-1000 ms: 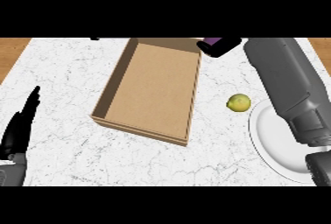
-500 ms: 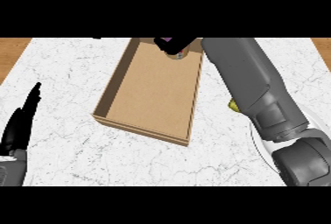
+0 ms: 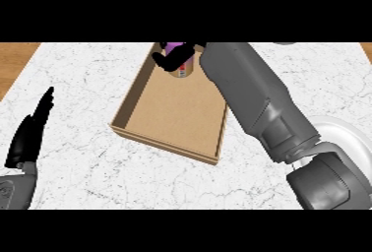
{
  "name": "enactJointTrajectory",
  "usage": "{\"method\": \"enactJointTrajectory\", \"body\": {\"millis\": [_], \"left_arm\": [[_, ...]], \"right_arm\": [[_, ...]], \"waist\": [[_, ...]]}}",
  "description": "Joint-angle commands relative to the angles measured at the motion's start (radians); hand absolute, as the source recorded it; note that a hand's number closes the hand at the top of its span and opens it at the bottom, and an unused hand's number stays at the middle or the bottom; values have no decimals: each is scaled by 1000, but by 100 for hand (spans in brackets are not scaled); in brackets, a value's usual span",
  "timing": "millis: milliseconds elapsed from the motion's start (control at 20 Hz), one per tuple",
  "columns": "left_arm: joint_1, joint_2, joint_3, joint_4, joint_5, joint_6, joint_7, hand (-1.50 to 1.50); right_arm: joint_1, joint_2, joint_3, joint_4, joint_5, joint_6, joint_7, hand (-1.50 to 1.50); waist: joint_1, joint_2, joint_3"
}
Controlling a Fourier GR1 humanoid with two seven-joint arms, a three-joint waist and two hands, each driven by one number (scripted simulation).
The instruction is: Pick the can from the plate and place it in the cardboard box
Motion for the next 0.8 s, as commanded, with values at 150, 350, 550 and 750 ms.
{"method": "enactJointTrajectory", "body": {"millis": [150, 350, 550, 750], "left_arm": [[-12, -6, -13, -27, 2, -17, 14, 0], [-43, -23, -33, 16, -14, -11, -39, 0], [-71, -42, -43, 50, -36, 12, -31, 0], [-43, -3, -15, -1, -1, -32, 2, 0]], "right_arm": [[-21, 9, 9, 116, -46, -56, 106, -150], [-17, 9, 6, 158, -88, -50, 131, -150], [-3, 9, 0, 151, -128, -44, 61, -150], [17, 9, -38, 120, -181, -76, -22, -150]], "waist": [[40, 8, 0], [74, 20, -2], [68, 19, -1], [55, 11, 1]]}}
